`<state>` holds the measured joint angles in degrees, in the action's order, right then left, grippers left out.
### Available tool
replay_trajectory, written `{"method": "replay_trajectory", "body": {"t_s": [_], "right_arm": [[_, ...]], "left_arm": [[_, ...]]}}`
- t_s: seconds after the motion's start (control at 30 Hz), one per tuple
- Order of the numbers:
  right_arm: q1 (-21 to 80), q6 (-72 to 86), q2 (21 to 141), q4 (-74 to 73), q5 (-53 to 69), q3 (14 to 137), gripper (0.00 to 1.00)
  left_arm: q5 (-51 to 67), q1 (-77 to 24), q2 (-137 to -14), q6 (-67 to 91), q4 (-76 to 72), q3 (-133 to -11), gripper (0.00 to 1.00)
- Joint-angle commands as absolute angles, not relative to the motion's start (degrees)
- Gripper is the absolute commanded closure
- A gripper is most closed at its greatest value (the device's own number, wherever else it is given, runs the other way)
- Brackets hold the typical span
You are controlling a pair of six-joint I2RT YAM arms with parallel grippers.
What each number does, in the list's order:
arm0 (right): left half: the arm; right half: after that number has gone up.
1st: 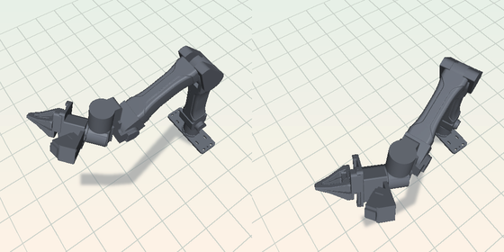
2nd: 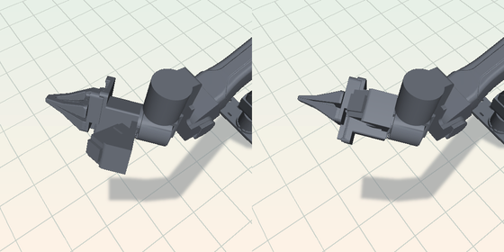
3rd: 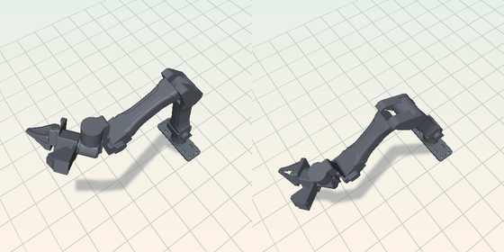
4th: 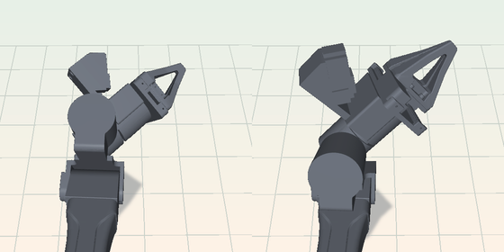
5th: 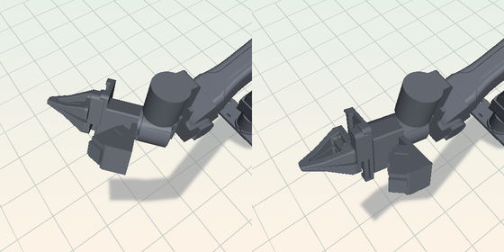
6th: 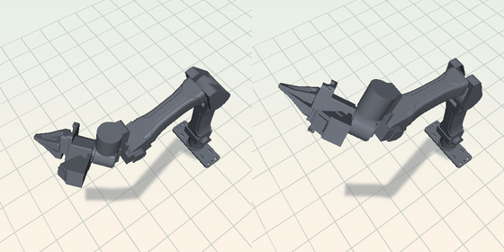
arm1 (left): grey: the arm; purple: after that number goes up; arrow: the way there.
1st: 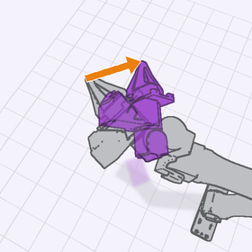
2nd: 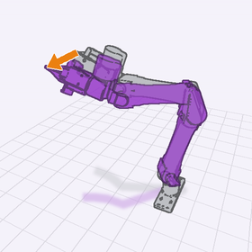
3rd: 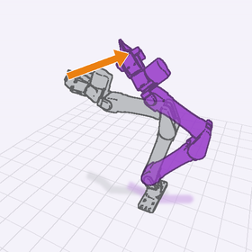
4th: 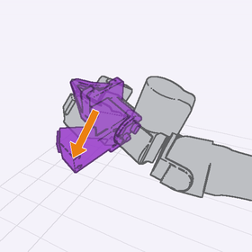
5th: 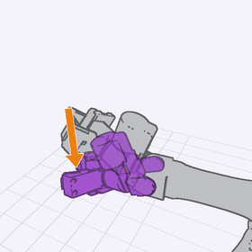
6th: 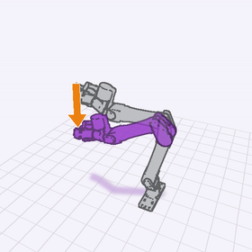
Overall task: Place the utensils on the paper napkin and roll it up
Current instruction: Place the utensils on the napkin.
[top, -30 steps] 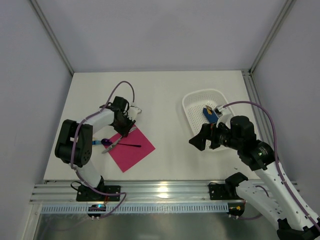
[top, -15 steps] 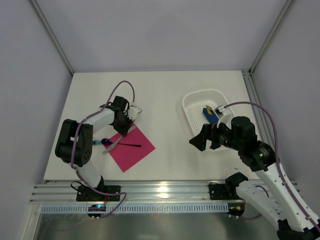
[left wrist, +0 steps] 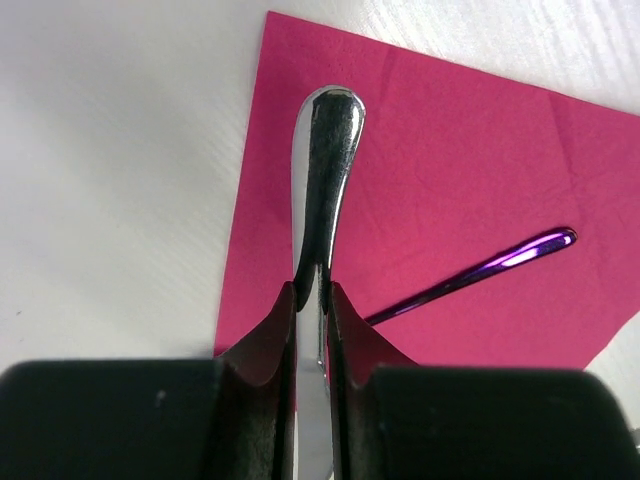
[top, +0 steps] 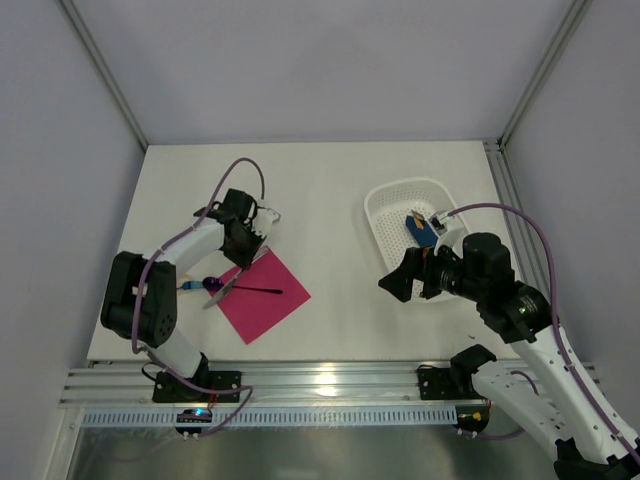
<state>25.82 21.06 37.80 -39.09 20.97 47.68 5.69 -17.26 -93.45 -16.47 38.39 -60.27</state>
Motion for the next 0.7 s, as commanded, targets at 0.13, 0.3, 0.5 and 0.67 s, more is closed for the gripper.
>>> {"method": "replay_trajectory", "body": {"t_s": [0.13, 0.3, 0.5, 0.67], "right_arm": [[26.02, 20.74, 38.23, -38.41, 21.62, 49.92, 0.0], [26.02, 20.39, 38.23, -38.41, 21.88, 50.18, 0.01], [26.1, 19.69, 38.41, -38.58, 21.71, 50.01, 0.01], [26.1, 19.95, 38.41, -38.32, 22.15, 49.75, 0.01]], "left_arm": [[2.11, -22.93, -85.61, -24.22, 43.06, -64.07, 1.0], [3.43, -24.96, -85.87, -32.24, 47.46, -64.78, 1.0], [-2.28, -27.5, -87.54, -42.17, 49.84, -63.2, 1.0], [2.64, -28.65, -86.66, -50.79, 48.17, -60.56, 1.0]]}}
